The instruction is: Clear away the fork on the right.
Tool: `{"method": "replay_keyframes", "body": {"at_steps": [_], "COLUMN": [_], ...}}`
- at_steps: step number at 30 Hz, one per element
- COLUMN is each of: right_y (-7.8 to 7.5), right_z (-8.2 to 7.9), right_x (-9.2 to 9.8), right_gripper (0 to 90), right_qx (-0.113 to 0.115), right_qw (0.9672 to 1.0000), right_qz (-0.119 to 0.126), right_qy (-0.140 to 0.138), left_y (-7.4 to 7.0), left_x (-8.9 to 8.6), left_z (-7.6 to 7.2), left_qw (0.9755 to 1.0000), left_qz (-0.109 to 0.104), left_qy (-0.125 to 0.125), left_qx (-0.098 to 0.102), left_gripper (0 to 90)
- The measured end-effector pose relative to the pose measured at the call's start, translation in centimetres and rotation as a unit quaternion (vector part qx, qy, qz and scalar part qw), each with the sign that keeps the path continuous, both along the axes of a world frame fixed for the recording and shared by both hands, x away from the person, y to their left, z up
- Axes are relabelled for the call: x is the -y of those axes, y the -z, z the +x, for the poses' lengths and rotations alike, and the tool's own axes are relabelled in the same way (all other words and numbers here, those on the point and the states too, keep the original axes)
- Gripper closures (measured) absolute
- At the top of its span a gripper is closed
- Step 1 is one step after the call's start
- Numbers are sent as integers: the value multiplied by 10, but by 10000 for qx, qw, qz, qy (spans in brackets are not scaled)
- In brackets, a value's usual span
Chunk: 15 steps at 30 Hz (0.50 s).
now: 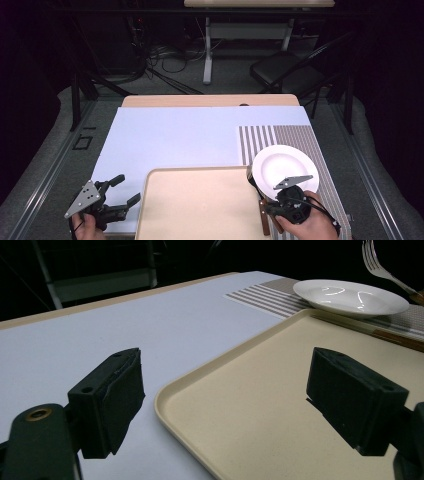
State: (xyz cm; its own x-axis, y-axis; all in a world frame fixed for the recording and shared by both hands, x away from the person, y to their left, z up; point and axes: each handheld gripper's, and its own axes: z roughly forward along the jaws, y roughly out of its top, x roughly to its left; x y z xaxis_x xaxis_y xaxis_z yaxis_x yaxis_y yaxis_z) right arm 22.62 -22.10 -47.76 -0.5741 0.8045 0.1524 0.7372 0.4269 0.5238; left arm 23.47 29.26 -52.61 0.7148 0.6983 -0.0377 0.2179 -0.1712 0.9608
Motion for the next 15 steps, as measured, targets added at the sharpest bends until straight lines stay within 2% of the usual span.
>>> {"method": "replay_keyframes", "body": {"at_steps": [2, 3, 7, 8, 15], "right_y": [1, 1, 1, 3, 6], "right_z": [0, 1, 3, 3, 6], "right_x": [-5, -6, -12, -14, -23], "right_gripper": [770, 770, 770, 770, 770], "right_qx": [15, -2, -82, -23, -72], "right_qw": [10000, 10000, 9999, 10000, 9999], "right_qz": [67, -8, -43, 39, 66], "right_qy": [-6, -40, -89, -77, -101], "left_y": [0, 0, 0, 0, -1], "left_x": [0, 0, 0, 0, 0], "left_z": [0, 0, 0, 0, -1], "left_qw": [10000, 10000, 10000, 10000, 10000], "left_qz": [22, 3, 1, 13, 20], "left_qy": [-10, 16, 2, 2, -1], "left_qx": [-8, -2, 1, -4, 0], "left_gripper": [155, 155, 155, 155, 155]}}
